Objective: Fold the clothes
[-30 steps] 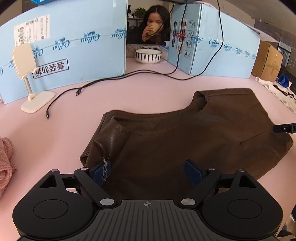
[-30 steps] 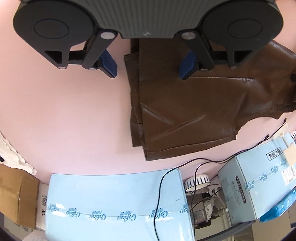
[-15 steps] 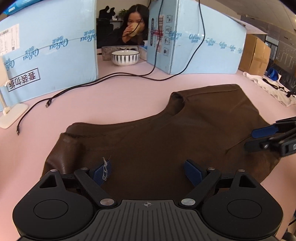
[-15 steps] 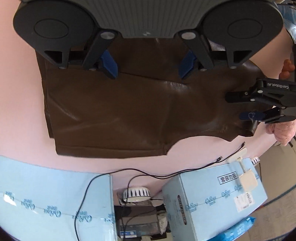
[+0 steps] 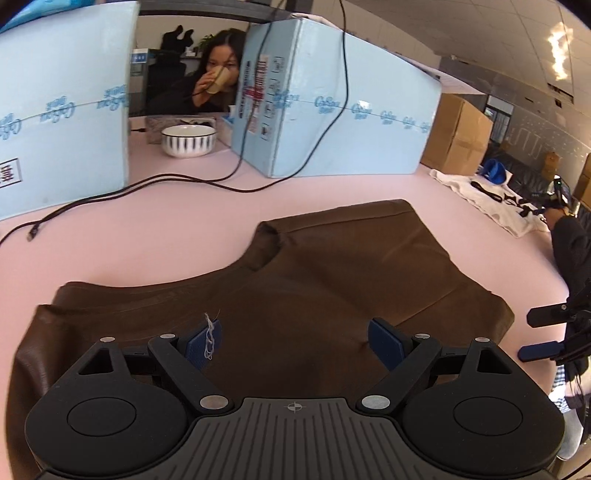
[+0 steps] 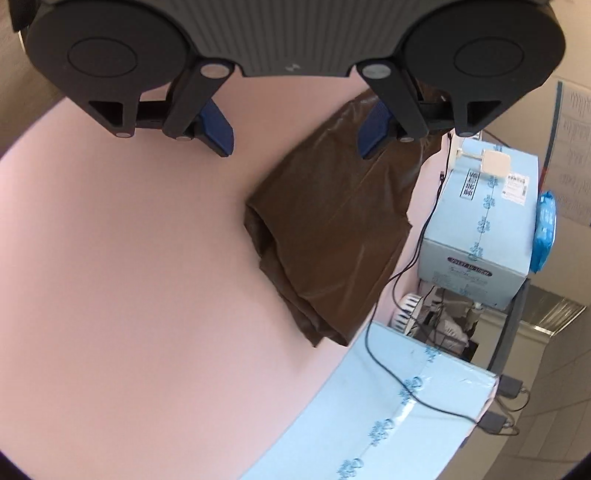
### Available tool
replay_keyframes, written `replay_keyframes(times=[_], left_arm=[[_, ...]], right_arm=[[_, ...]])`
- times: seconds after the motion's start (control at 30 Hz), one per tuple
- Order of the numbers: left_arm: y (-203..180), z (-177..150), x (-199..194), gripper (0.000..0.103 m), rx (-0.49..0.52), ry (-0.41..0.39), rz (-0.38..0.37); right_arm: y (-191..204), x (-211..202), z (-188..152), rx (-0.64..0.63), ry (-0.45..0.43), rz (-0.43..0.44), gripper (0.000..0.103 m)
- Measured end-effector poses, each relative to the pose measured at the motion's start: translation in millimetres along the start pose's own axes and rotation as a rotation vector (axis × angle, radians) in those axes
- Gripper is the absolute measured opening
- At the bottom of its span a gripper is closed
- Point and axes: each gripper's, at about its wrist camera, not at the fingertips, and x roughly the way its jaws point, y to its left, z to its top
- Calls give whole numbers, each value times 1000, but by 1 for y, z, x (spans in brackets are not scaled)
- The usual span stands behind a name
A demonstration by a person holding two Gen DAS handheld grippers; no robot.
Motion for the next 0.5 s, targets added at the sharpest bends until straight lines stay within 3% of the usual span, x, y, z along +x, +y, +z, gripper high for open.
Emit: replay_keyframes(times=[0.1,0.37,0.47,0.5], left_arm=[[-11,-1,20,90,3,13,-7],[-18,-15,30,94,57,-7,29],[-18,-16,30,96,65,-12,27],[-19,-17,30,97,71,-15,30]], right_arm=[[-1,11,-7,68,-116,23,76],[23,41,-20,44,-324,-26,83],[27,51,-23,44,-380,-36,77],[27,53,-23,40,-394,-39,67]])
